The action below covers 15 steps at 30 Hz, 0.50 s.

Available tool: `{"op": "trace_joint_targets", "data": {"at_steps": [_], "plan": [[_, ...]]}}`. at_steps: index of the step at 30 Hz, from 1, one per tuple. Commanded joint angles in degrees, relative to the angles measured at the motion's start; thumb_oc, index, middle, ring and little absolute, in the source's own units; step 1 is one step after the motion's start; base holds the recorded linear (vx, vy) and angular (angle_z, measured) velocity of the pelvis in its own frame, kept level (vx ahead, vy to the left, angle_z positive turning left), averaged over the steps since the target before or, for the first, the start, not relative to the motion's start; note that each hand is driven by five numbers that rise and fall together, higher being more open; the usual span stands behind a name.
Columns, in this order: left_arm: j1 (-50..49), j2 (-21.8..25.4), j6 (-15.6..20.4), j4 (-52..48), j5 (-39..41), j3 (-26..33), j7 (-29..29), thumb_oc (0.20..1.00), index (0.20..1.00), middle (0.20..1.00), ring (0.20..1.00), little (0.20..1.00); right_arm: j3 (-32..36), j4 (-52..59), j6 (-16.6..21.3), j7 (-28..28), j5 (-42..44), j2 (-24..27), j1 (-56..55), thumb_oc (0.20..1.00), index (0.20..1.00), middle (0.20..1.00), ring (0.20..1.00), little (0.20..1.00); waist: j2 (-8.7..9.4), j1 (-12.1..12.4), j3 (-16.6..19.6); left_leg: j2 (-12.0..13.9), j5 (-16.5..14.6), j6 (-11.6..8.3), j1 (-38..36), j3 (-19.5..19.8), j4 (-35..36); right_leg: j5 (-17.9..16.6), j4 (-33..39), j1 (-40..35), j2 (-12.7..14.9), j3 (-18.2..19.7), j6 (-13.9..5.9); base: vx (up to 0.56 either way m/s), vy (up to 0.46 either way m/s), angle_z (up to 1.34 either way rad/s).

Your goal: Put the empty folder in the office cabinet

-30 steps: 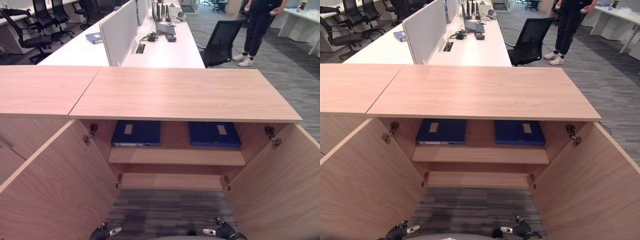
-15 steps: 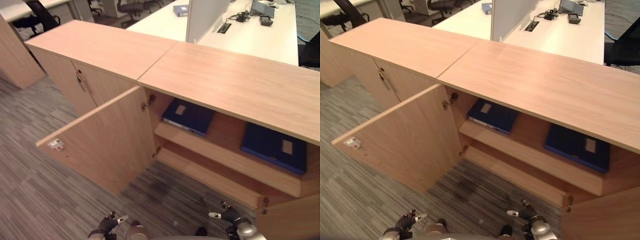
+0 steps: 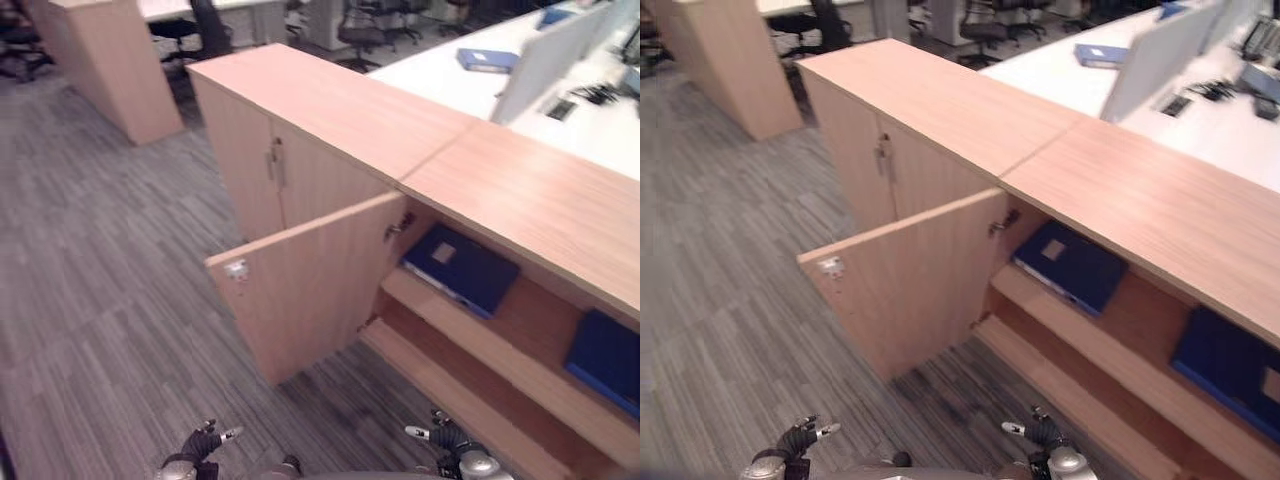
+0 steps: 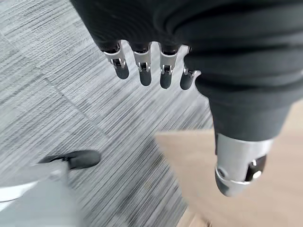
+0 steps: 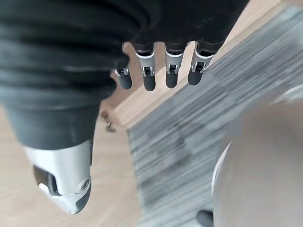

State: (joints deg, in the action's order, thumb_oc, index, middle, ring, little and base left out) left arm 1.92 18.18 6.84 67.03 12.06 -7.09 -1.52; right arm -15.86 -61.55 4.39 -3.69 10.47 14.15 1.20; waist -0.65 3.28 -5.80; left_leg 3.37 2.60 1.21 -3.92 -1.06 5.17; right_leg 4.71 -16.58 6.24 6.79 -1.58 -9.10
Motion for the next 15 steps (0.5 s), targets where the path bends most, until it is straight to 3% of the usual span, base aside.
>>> {"op": "trace_joint_targets", "data": {"at_steps": [1,8,15], "plan": [[0.6,0.1,1.7,-0.7,0.0,-0.9,0.2,1.000,1.000,1.000,1.000,1.000,0.3,0.3,1.4,0.2,3.2,1.0,0.0,1.000,1.000,1.000,1.000,1.000,0.66,-0.3,0.7,-1.9,-2.8,-3.01,1.6,-1.1,-1.6,-1.4,7.9,-4.5,0.9,-3.0,-0.93,0.08,-0.086,1.30],[-1.4,-2.2,2.8,-2.6,2.1,0.6,1.3,1.000,1.000,1.000,1.000,1.000,1.6,-0.6,1.8,-0.3,1.4,2.2,-2.6,1.000,1.000,1.000,1.000,1.000,0.98,0.6,4.5,-1.9,-2.7,-4.34,0.0,1.0,-0.2,-3.8,19.5,-12.2,1.6,-5.1,-0.68,0.07,-0.066,0.36],[-0.7,-1.1,4.1,-12.0,4.2,0.4,2.0,1.000,1.000,1.000,1.000,1.000,2.1,-0.6,1.8,-0.3,1.0,2.5,-3.7,1.000,1.000,1.000,1.000,1.000,0.56,-0.5,4.7,-1.6,-3.0,-4.66,-1.2,1.0,-0.2,-3.3,19.2,-12.7,1.5,-5.4,-0.33,0.00,-0.011,0.00]]}}
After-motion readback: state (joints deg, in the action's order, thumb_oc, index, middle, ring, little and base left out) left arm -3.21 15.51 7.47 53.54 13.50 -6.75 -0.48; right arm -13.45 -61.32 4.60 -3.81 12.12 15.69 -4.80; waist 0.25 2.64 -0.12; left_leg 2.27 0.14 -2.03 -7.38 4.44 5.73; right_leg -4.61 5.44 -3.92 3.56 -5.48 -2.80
